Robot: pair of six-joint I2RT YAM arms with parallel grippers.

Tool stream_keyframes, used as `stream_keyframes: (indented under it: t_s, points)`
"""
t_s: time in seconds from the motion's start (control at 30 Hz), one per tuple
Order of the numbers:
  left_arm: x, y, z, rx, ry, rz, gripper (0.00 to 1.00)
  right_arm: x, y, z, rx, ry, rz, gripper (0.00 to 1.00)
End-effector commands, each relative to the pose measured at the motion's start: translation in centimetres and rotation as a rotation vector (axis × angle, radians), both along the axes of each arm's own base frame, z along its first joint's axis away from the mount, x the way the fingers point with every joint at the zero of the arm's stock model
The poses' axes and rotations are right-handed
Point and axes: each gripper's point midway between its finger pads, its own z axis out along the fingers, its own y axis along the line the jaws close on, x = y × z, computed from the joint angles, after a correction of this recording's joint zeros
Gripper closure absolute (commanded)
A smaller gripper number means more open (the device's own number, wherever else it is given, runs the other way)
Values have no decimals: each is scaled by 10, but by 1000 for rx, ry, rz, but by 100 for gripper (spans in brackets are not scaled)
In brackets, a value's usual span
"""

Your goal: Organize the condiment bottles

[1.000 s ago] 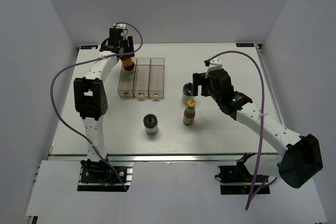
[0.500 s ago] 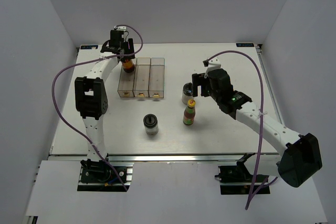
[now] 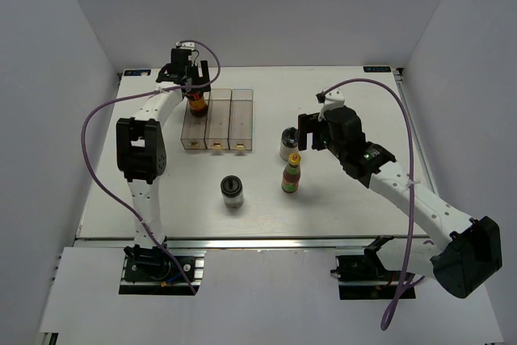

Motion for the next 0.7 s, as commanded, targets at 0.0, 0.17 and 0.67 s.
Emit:
stream_keyframes:
  t_s: [0.0, 0.17, 0.67]
  points:
    - [9, -1, 66, -8, -142, 13, 2, -3, 1, 19, 38, -39, 18, 11]
    - [-4, 6, 94, -4, -151, 49, 2, -5, 3, 23, 50, -44, 31, 11]
    - [-236, 90, 108, -45, -52, 608, 2, 5, 17, 29, 81, -94, 77, 11]
